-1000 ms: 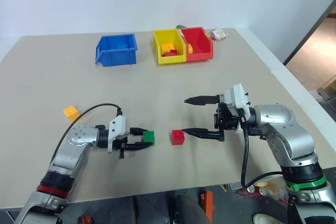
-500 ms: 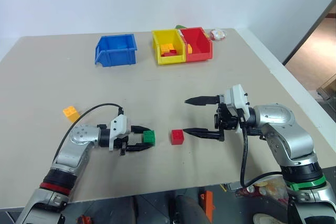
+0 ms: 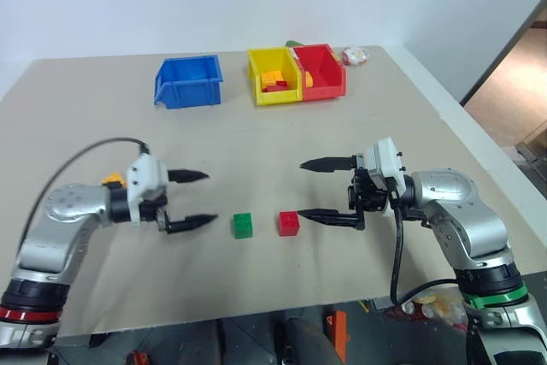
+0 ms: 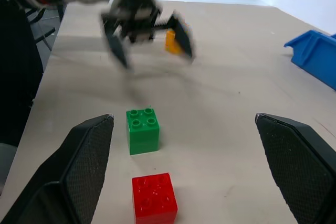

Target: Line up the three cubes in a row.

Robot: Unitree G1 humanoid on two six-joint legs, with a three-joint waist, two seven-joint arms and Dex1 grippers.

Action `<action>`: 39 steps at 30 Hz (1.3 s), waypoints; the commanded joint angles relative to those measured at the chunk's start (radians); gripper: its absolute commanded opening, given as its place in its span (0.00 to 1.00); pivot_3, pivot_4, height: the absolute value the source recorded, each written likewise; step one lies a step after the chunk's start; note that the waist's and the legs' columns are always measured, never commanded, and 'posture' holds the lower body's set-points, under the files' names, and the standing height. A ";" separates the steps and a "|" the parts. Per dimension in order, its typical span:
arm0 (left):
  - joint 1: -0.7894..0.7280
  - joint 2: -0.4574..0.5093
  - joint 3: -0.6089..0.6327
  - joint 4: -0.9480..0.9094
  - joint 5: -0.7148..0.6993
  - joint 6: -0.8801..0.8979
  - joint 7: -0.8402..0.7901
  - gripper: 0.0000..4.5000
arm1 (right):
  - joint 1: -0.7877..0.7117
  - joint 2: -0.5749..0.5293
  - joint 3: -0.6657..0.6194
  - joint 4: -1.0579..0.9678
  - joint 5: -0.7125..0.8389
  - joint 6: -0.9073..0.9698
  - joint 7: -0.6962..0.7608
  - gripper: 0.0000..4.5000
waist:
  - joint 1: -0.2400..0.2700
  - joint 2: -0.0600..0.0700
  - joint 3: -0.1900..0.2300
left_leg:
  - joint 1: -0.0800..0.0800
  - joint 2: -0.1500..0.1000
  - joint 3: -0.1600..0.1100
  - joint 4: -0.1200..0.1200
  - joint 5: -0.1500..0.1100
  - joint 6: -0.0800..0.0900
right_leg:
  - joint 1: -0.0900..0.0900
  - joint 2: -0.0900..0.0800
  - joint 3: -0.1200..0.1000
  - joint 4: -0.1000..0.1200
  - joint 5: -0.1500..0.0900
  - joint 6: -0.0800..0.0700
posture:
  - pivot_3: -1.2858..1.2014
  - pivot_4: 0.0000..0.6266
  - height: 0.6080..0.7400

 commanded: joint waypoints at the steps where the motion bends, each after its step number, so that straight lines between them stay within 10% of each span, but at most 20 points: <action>1: 0.024 -0.024 0.152 -0.060 -0.030 0.055 0.194 0.99 | -0.025 -0.001 -0.012 0.011 0.007 -0.022 0.012 1.00 | 0.000 0.000 0.000 | 0.000 0.000 0.000 0.000 0.000 0.000 | 0.000 0.000 0.000 0.000 0.000 0.000 | 0.52 0.24 1.00; 39: -0.115 0.130 0.090 0.684 0.177 -0.195 -0.030 0.99 | -0.072 0.046 0.038 0.002 0.012 0.088 -0.005 1.00 | 0.001 -0.001 -0.001 | -0.001 0.000 0.006 -0.002 0.001 0.000 | -0.003 -0.002 -0.002 0.000 0.001 -0.003 | 0.52 0.24 1.00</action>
